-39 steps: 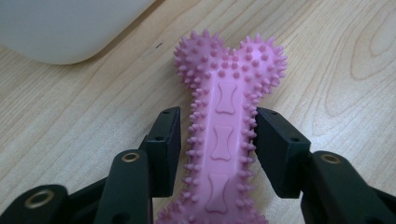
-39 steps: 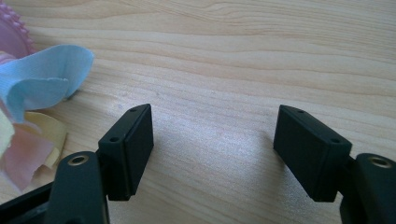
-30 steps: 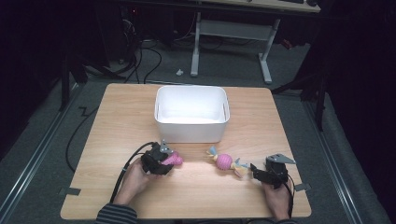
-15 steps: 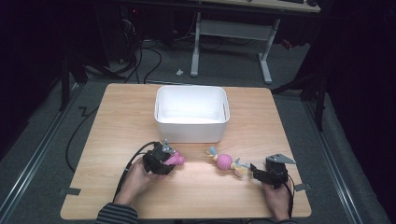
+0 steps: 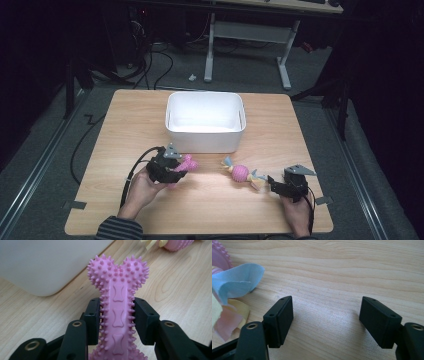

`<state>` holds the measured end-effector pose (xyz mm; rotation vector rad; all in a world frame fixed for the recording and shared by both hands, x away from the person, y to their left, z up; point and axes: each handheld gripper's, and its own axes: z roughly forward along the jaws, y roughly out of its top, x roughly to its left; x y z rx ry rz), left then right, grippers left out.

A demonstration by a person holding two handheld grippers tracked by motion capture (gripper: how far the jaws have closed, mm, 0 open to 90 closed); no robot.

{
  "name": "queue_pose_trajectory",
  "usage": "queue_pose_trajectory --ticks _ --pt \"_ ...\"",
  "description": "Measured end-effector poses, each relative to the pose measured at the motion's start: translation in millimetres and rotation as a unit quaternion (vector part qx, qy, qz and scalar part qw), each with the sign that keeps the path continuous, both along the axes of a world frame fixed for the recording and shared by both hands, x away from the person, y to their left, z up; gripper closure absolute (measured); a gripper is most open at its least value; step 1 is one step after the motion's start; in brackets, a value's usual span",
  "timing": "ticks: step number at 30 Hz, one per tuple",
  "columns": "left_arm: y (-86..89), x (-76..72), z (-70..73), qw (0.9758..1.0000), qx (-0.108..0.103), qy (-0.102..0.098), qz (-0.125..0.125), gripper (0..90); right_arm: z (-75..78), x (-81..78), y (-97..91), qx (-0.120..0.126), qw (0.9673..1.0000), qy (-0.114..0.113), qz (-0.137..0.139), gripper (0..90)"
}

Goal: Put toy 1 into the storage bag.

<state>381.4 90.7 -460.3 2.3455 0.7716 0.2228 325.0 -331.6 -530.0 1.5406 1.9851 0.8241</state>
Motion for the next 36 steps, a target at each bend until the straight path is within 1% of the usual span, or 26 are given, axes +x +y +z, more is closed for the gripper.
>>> queue_pose_trajectory --ticks 2,4,5,7,9,11,14,15,19,20,21,22,24,26,28,29,34,35,36 --pt "0.4 2.3 6.9 1.0000 0.005 0.005 -0.006 59.6 -0.1 0.2 0.0 0.001 1.0000 -0.001 0.001 27.5" --pt "-0.8 2.4 10.3 0.9999 0.012 0.002 -0.008 59.6 -0.2 0.2 -0.1 0.000 1.0000 -0.001 0.002 27.5" --pt "-1.6 3.1 13.5 0.9998 0.015 0.004 -0.012 59.6 -0.2 0.2 -0.1 0.000 1.0000 -0.001 0.002 27.4" --pt "-2.7 3.8 19.1 0.9997 0.018 0.000 -0.013 59.5 -0.2 0.2 0.0 0.000 1.0000 -0.002 0.003 27.3" --pt "-2.7 3.6 25.3 0.9998 0.017 -0.005 -0.011 59.5 -0.2 0.2 0.0 0.000 1.0000 -0.002 0.003 27.3" --pt "-2.0 2.7 31.1 0.9998 0.010 -0.009 -0.012 59.6 -0.2 0.2 0.0 0.000 1.0000 -0.002 0.003 27.2" --pt "0.0 2.6 38.5 0.9999 0.004 -0.010 -0.013 59.5 -0.2 0.2 0.0 0.000 1.0000 -0.002 0.003 27.3" --pt "1.4 3.5 41.5 0.9999 0.001 -0.007 -0.014 59.5 -0.2 0.3 0.0 0.000 1.0000 -0.002 0.005 27.3" --pt "3.8 6.1 52.6 0.9999 -0.004 -0.011 -0.009 59.5 -0.2 0.2 0.1 0.000 1.0000 -0.002 0.005 27.2" --pt "4.3 6.5 54.9 0.9999 -0.009 -0.011 -0.009 59.5 -0.2 0.2 0.1 0.000 1.0000 -0.002 0.005 27.2" --pt "5.3 7.4 61.7 0.9998 -0.016 -0.012 -0.008 59.5 -0.2 0.2 0.2 0.000 1.0000 -0.002 0.006 27.1" --pt "5.3 7.4 61.7 0.9998 -0.016 -0.012 -0.008 59.4 -0.2 0.2 0.2 0.000 1.0000 -0.002 0.006 27.1" --pt "6.5 8.6 70.2 0.9997 -0.022 -0.013 -0.005 59.3 -0.2 0.1 0.3 0.000 1.0000 -0.001 0.006 27.1" --pt "6.3 10.3 79.2 0.9996 -0.023 -0.018 -0.001 59.3 -0.2 0.1 0.3 0.000 1.0000 -0.001 0.007 27.1" --pt "6.0 11.4 83.6 0.9995 -0.025 -0.020 -0.002 59.3 -0.2 0.0 0.3 0.000 1.0000 -0.001 0.007 27.1" --pt "5.1 12.6 88.8 0.9994 -0.026 -0.022 -0.004 59.4 -0.2 0.0 0.3 0.000 1.0000 -0.001 0.007 27.1" --pt "1.2 16.5 104.1 0.9992 -0.023 -0.030 -0.010 59.4 -0.1 0.0 0.5 0.000 1.0000 0.000 0.010 27.1" --pt "-0.2 18.5 108.5 0.9991 -0.026 -0.031 -0.011 59.4 -0.2 0.0 0.4 0.000 0.9999 -0.001 0.011 27.1" --pt "-0.2 18.5 108.5 0.9991 -0.026 -0.031 -0.011 59.4 -0.2 0.0 0.4 0.000 0.9999 -0.001 0.011 27.1"
